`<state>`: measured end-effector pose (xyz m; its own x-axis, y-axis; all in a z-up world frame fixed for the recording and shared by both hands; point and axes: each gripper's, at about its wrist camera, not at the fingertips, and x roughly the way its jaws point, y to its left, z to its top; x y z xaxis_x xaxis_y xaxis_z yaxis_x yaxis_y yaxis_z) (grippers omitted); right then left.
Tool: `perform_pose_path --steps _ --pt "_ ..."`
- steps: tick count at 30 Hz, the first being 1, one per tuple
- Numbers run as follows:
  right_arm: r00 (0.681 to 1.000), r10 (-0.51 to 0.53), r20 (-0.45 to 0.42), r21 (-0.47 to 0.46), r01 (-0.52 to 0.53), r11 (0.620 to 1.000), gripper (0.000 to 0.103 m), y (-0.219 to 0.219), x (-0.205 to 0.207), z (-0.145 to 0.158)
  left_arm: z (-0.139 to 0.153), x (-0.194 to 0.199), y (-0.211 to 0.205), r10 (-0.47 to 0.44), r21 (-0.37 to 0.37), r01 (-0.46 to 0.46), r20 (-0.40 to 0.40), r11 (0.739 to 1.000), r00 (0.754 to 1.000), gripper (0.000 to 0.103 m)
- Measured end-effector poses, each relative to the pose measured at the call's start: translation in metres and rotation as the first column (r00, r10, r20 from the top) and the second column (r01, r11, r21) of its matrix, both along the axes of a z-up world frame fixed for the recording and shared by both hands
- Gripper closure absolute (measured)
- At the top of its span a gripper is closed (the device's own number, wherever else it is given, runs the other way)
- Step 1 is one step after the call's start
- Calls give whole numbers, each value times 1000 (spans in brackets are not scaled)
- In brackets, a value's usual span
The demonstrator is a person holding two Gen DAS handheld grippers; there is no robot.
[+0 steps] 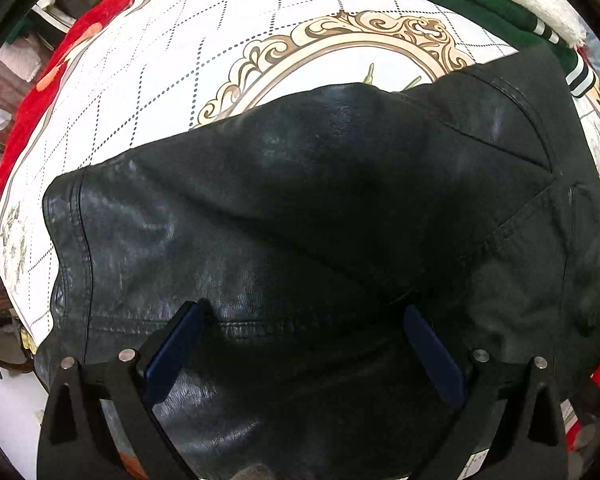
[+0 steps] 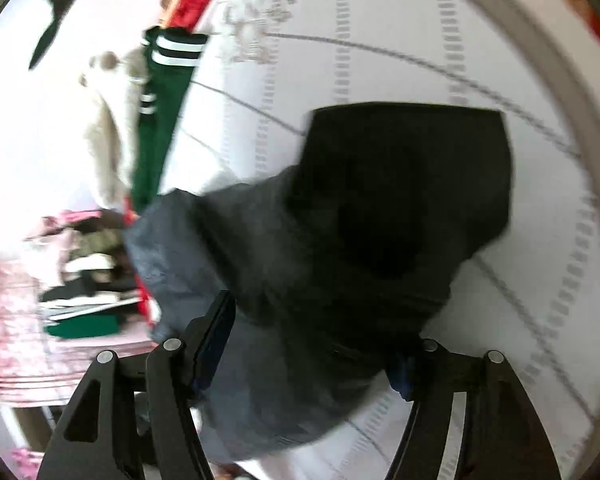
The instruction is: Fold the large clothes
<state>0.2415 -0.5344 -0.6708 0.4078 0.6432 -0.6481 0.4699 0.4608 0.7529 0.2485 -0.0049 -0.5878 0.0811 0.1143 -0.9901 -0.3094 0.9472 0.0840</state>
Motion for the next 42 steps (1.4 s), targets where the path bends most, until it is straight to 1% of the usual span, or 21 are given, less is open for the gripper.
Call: perform_pose_path --steps 2,4,5,6,8,9,10,12,14,15,16,17,19,21,24,28,32,35,38,40,42 --pt "998 -25 53 129 18 991 34 4 6 0 -2 1 2 5 -9 -5 -7 1000 1000 0" --pt "991 -51 125 316 9 949 34 8 13 2 -4 4 3 8 -15 -8 -9 1000 1000 0" --pt "986 -43 158 378 -21 926 34 11 18 3 -5 5 2 9 -19 -9 -9 1000 1000 0" --pt "985 -6 174 381 -62 923 34 13 23 4 -6 6 3 8 -25 -9 -9 1000 1000 0" --pt "989 47 141 268 -84 960 32 16 31 0 -9 8 6 5 -31 -5 -8 1000 1000 0" --pt "994 67 91 208 -85 974 32 20 35 -10 -9 6 9 2 -32 -2 -8 999 1000 0" --pt "995 75 59 193 -85 978 33 24 38 -19 -10 6 10 2 -34 -2 -7 999 1000 0" --pt "995 57 77 172 -70 983 32 33 43 -19 -11 6 12 -2 -37 1 -8 999 1000 0" --pt "995 69 79 143 -79 987 47 42 50 -11 -12 7 13 0 -32 0 -4 999 1000 0" --pt "996 54 68 133 -63 989 64 44 51 -8 -12 10 14 1 -27 -1 0 1000 1000 0" --pt "998 28 61 141 -36 989 72 43 50 -4 -13 11 14 0 -25 0 0 1000 1000 0" --pt "998 -3 65 170 -8 985 74 42 48 1 -13 14 12 -7 -28 7 3 1000 1000 0" --pt "996 -34 81 188 18 982 78 41 46 18 -14 21 4 -36 -48 37 26 998 999 0" --pt "993 -45 109 170 26 985 79 39 45 43 -16 29 -5 -64 -101 69 52 992 997 0" --pt "988 -24 155 80 12 997 79 35 53 86 -22 45 -21 -91 -186 104 78 977 993 0" --pt "981 55 186 -54 -46 997 79 47 72 126 -23 63 -28 -95 -236 120 116 964 989 0" --pt "970 151 191 -143 -124 982 79 84 90 162 -19 56 2 -14 -337 53 117 940 993 0" --pt "945 254 204 -211 -210 954 79 137 99 193 -13 34 39 82 -398 -33 107 917 991 0" --pt "908 362 212 -269 -302 915 79 201 105 214 3 -2 84 183 -394 -126 110 910 977 0" --pt "878 431 208 -287 -366 885 79 246 106 218 17 -38 124 278 -388 -214 116 896 953 0" --pt "844 500 194 -299 -434 850 79 295 105 216 28 -72 159 352 -355 -292 116 888 929 0"
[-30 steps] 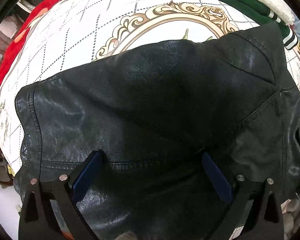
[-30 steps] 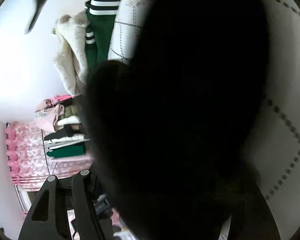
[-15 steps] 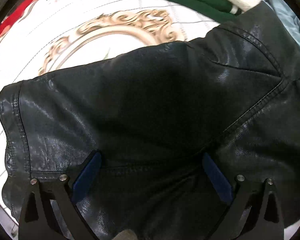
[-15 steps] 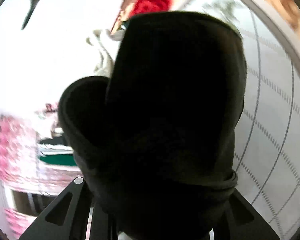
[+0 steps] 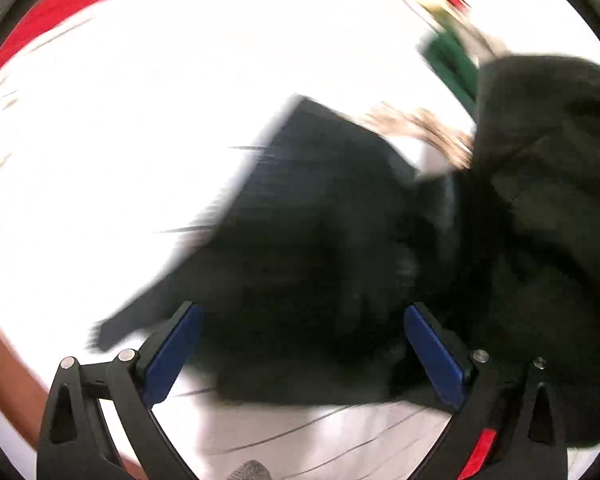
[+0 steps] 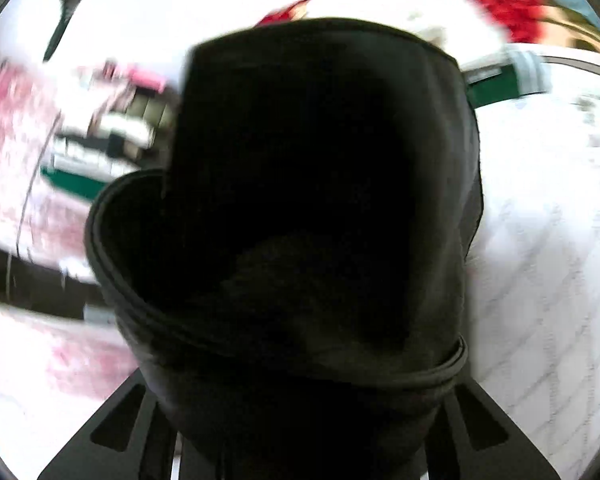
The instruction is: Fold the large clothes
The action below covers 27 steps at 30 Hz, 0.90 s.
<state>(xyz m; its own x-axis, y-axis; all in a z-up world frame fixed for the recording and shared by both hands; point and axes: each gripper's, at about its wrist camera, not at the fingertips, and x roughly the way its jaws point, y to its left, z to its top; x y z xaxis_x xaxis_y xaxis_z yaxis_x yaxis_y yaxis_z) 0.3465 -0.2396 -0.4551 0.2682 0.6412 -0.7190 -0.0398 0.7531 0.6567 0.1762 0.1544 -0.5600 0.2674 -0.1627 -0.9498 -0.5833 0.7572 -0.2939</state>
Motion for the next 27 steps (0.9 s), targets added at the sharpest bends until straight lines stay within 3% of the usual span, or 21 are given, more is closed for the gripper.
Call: perform_pose_path --steps 3,6,9,11,12,13,14,16,18,20,22,23,25,26,27 --pt "990 138 -39 -30 -140 990 79 81 -8 -21 11 -62 56 135 76 -131 -50 988 990 0" --pt "954 272 -125 -93 -285 954 77 160 -25 -68 20 -117 84 241 157 -225 -92 962 966 0" --pt "899 364 -244 -142 -404 904 66 214 -41 -118 32 -154 101 334 211 -306 -114 928 936 0" --pt "878 412 -245 -139 -452 881 48 230 -48 -124 40 -170 114 372 230 -341 -107 912 922 0" --pt "864 450 -228 -80 -477 875 24 234 -47 -117 41 -178 120 384 237 -354 -98 905 918 0" --pt "839 496 -223 -28 -515 857 13 236 -48 -108 48 -182 122 393 242 -363 -85 900 916 0" --pt "827 524 -204 16 -533 846 13 235 -50 -96 52 -184 118 395 245 -368 -73 897 916 0" --pt "801 572 -179 75 -568 820 13 223 -52 -73 67 -174 113 391 260 -370 -35 892 920 0" --pt "796 561 -227 86 -557 826 13 202 -51 -60 82 -162 109 370 274 -361 18 891 929 0" --pt "822 502 -268 110 -491 864 13 160 -42 -49 95 -141 99 320 292 -325 67 899 945 0" --pt "874 408 -263 57 -408 911 17 125 -37 -35 98 -121 90 271 315 -284 87 905 959 0" --pt "891 374 -259 12 -384 923 25 112 -25 -32 96 -109 84 241 325 -257 90 910 966 0" --pt "899 336 -280 -61 -366 929 69 95 4 -45 86 -82 72 187 322 -205 88 924 978 0" --pt "900 320 -297 -85 -359 930 71 88 32 -53 76 -66 64 156 328 -172 76 929 985 0" --pt "895 319 -311 -107 -367 924 74 78 29 -72 68 -56 59 134 327 -147 62 933 989 0"
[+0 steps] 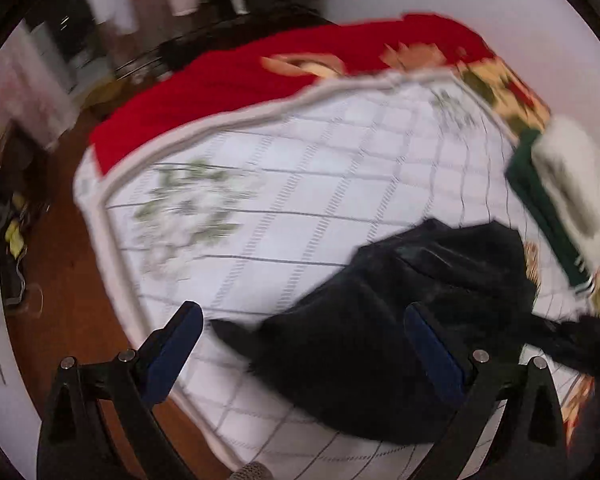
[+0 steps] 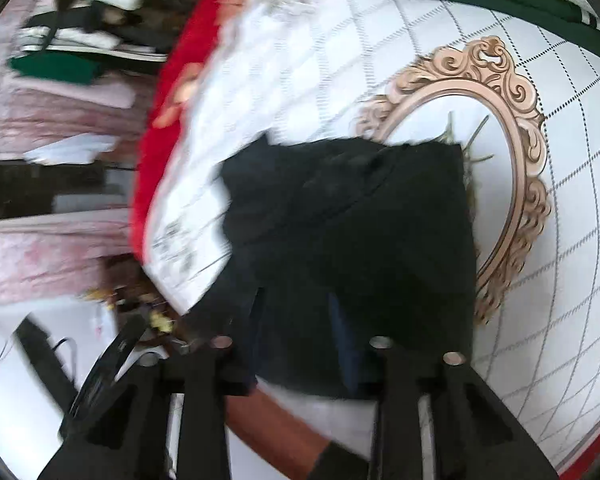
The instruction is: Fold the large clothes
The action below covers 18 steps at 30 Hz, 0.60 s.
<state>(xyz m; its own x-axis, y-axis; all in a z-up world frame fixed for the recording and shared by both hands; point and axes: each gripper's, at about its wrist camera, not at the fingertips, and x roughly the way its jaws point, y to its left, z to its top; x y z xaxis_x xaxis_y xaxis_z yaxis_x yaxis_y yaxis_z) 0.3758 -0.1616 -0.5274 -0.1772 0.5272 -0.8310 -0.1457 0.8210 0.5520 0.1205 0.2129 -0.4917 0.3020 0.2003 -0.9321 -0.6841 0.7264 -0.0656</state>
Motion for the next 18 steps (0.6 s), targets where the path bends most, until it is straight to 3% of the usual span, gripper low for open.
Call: perform_pose_path --steps 4,6,10,14,16,18 --pt "996 79 -30 -140 -82 987 85 44 18 -67 -35 26 -16 -62 -12 62 -62 998 996 0" --pt "997 56 -55 -191 -65 980 85 49 23 -90 -52 29 -19 -77 4 78 -115 997 990 0" --pt "991 105 -85 -226 -122 966 83 62 15 -56 -64 17 -13 -70 -27 67 -137 997 988 0" --pt "997 81 -1 -81 -80 993 82 42 21 -4 -62 11 -10 -78 -10 77 -143 997 987 0" --pt "997 73 26 -70 -71 995 83 51 26 -13 -65 14 -9 -88 -6 88 -157 996 984 0" --pt "1000 21 2 -105 -21 994 86 65 37 -55 -69 16 -8 -97 10 100 -168 995 981 0"
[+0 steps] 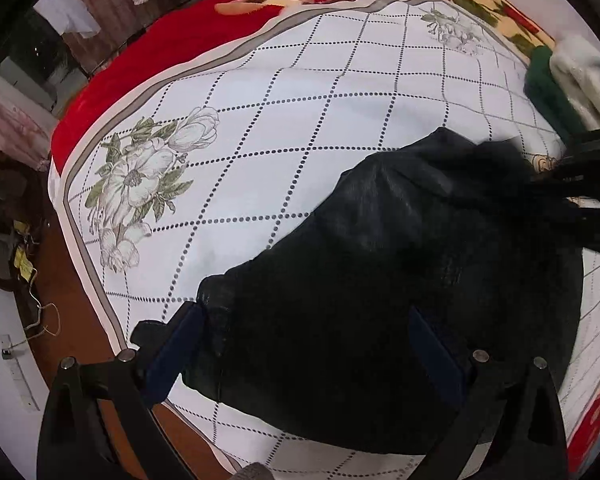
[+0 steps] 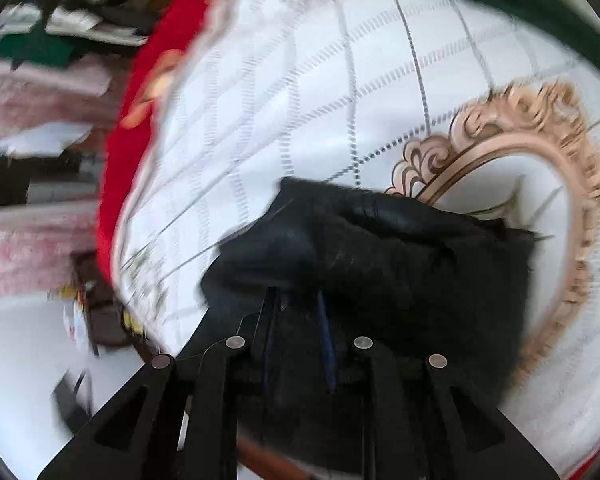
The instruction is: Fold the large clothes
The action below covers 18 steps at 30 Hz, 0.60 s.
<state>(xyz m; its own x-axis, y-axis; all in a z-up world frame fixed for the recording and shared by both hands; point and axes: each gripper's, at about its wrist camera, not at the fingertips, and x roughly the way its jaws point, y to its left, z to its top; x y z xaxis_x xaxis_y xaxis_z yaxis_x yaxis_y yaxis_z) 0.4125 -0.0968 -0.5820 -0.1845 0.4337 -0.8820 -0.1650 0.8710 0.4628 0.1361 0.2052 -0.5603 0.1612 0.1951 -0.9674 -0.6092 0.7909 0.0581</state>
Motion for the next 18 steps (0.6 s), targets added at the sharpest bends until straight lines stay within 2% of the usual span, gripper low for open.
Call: perform_pose_path --steps 1,3,6,7,9,11,12,13,15,17,18 --pt "1000 -21 -4 -13 21 1000 103 9 -1 -16 -2 1 0 -12 12 13 -11 1000 1000 0" --pt "998 -68 -6 9 68 998 103 12 4 -38 -5 0 4 -23 16 23 -27 1000 999 0" --pt "998 -45 -47 18 45 999 103 16 5 -27 6 -3 7 -17 3 17 -22 1000 1000 0" --pt "996 -50 -70 49 53 997 99 7 6 -16 12 -2 8 -13 -4 13 -6 1000 1000 0" --pt "992 -76 -99 119 88 989 98 -19 5 11 26 6 8 -15 -12 15 31 1000 999 0" --pt "993 -102 -52 118 108 987 82 -43 2 37 33 21 6 -24 -9 25 61 1000 998 0" --pt "994 -107 -26 88 109 990 66 -57 -1 47 33 31 5 -31 -4 31 70 999 997 0" --pt "994 -111 -5 59 111 992 62 -70 -6 54 31 40 4 -39 -2 39 77 999 996 0" --pt "994 -105 -9 14 105 994 62 -85 -17 54 24 60 -1 -62 6 62 89 998 994 0" --pt "996 -75 -41 -40 73 997 63 -93 -25 37 14 76 -6 -95 11 95 90 995 991 0" --pt "996 -66 -52 -90 61 994 73 -90 -29 23 7 85 -10 -122 24 120 85 992 989 0"
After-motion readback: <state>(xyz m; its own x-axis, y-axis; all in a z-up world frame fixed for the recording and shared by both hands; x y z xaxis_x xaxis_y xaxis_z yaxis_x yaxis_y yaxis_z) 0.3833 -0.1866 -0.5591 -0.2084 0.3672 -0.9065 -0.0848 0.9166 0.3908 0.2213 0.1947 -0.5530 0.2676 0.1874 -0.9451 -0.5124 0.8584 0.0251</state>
